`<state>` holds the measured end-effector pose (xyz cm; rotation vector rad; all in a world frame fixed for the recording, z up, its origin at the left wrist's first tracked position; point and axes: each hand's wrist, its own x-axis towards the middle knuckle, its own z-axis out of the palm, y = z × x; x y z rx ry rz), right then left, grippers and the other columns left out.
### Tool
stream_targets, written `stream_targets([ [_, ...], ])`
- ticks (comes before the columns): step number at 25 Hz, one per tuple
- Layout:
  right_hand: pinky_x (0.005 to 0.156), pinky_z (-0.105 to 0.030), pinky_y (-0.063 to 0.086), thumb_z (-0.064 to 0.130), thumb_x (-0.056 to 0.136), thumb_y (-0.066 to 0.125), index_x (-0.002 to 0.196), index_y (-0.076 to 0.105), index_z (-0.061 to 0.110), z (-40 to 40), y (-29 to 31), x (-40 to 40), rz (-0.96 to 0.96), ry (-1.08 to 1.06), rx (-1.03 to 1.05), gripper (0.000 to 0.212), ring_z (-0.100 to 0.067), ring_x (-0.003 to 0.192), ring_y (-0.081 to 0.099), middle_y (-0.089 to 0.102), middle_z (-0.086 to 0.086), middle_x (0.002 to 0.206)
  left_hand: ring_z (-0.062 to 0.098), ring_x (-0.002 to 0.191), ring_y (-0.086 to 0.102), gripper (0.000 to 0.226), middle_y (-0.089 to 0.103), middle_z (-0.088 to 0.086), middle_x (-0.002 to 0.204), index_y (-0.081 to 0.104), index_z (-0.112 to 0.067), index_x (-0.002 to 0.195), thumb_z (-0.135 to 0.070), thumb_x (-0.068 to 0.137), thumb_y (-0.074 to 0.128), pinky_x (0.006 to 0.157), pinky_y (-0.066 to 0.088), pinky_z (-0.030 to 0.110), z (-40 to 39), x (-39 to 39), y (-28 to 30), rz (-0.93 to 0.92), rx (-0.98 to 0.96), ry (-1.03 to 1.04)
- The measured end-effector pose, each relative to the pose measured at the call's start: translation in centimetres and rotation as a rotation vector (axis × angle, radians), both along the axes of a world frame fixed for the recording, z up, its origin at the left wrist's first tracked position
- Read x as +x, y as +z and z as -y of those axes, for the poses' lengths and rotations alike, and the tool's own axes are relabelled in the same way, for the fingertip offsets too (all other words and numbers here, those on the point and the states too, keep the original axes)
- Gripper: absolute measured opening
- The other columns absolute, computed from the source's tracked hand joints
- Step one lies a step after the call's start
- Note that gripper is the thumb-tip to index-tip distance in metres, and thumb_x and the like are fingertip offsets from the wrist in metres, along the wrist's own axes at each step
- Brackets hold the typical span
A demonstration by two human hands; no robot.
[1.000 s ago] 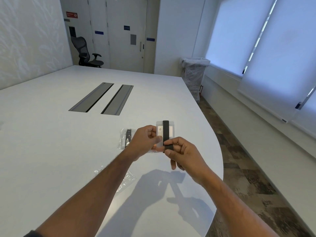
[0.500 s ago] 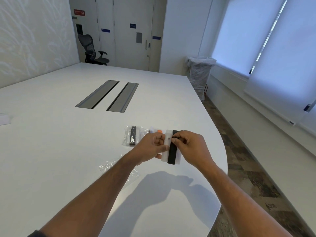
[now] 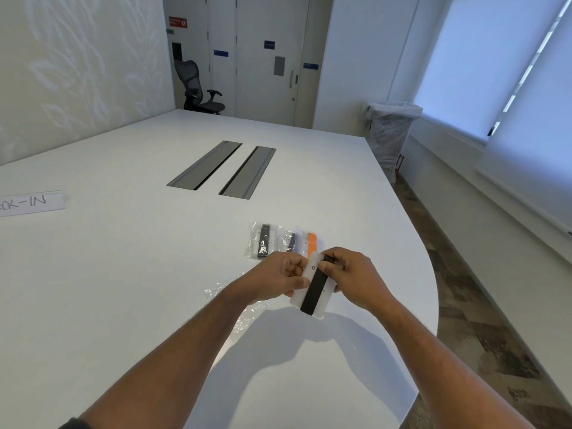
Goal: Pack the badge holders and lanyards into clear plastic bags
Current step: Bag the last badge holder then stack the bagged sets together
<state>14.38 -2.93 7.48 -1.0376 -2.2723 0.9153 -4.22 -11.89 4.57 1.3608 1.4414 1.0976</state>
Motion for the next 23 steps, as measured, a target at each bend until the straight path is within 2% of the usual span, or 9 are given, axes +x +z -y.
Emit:
stream_targets([
  [5,0.071,-0.045,0.063,0.021,0.096,0.063,0.09,0.072,0.015,0.8,-2.0,-1.1,-0.082,-0.088,-0.047,0.012,-0.026,0.074,0.072,0.073,-0.004,0.084,0.01,0.073,0.069,0.009,0.077,0.011,0.086,0.075,-0.012,0.1,-0.014,0.093,0.07,0.072,0.056,0.026,1.4,-3.3,-1.2,-0.081,-0.037,0.266],
  [8,0.072,-0.045,0.063,0.022,0.095,0.062,0.088,0.071,0.017,0.7,-3.0,-1.5,-0.108,-0.153,-0.088,0.012,-0.029,0.078,0.071,0.073,-0.002,0.085,0.013,0.079,0.064,0.008,0.072,0.0,0.083,0.076,-0.014,0.095,-0.01,0.091,0.07,0.073,0.049,0.023,2.7,-6.0,-2.1,-0.294,-0.026,0.558],
  [10,0.073,-0.045,0.063,0.023,0.095,0.062,0.09,0.071,0.019,0.6,-3.5,-1.7,-0.117,-0.189,-0.092,0.011,-0.027,0.079,0.071,0.073,0.0,0.087,0.016,0.084,0.064,0.012,0.068,-0.005,0.084,0.074,-0.016,0.096,-0.007,0.09,0.068,0.073,0.045,0.024,3.8,-7.4,-2.6,-0.37,-0.051,0.656],
  [12,0.07,-0.042,0.064,0.025,0.095,0.062,0.09,0.071,0.022,0.6,-3.8,-1.9,-0.13,-0.218,-0.104,0.011,-0.024,0.078,0.072,0.073,0.002,0.087,0.017,0.093,0.062,0.021,0.068,-0.004,0.098,0.074,-0.018,0.103,-0.005,0.089,0.065,0.076,0.042,0.023,4.8,-8.1,-3.1,-0.449,-0.087,0.613],
  [15,0.062,-0.031,0.063,0.025,0.096,0.061,0.092,0.069,0.025,0.6,-4.2,-2.2,-0.147,-0.233,-0.123,0.009,-0.021,0.08,0.072,0.072,0.004,0.088,0.009,0.11,0.052,0.031,0.061,-0.007,0.121,0.071,-0.024,0.116,-0.01,0.09,0.066,0.082,0.04,0.015,5.4,-7.9,-3.5,-0.538,-0.106,0.464],
  [17,0.059,-0.026,0.061,0.024,0.097,0.061,0.095,0.069,0.023,0.6,-4.4,-2.4,-0.154,-0.239,-0.124,0.008,-0.021,0.081,0.071,0.072,0.002,0.09,0.013,0.123,0.052,0.036,0.057,-0.004,0.129,0.067,-0.027,0.123,-0.023,0.088,0.072,0.099,0.045,0.027,5.4,-7.8,-3.9,-0.561,-0.167,0.477],
  [19,0.059,-0.025,0.06,0.024,0.097,0.061,0.097,0.07,0.02,0.4,-4.4,-2.5,-0.159,-0.249,-0.123,0.01,-0.02,0.079,0.071,0.073,0.001,0.092,0.02,0.128,0.051,0.046,0.053,0.0,0.13,0.062,-0.027,0.127,-0.037,0.084,0.075,0.107,0.045,0.04,5.4,-8.0,-4.2,-0.628,-0.292,0.55],
  [21,0.06,-0.026,0.061,0.024,0.098,0.061,0.099,0.071,0.017,0.3,-4.4,-2.4,-0.177,-0.26,-0.129,0.012,-0.02,0.076,0.072,0.073,-0.001,0.092,0.024,0.127,0.048,0.044,0.052,0.001,0.127,0.061,-0.026,0.122,-0.045,0.084,0.072,0.104,0.044,0.041,5.5,-8.2,-4.4,-0.729,-0.393,0.594],
  [23,0.06,-0.028,0.061,0.023,0.097,0.061,0.1,0.071,0.015,0.3,-4.5,-2.4,-0.195,-0.263,-0.138,0.013,-0.021,0.076,0.072,0.073,-0.002,0.092,0.026,0.123,0.05,0.031,0.055,0.001,0.121,0.064,-0.024,0.114,-0.038,0.086,0.069,0.101,0.046,0.04,5.6,-8.1,-4.7,-0.767,-0.385,0.602],
])
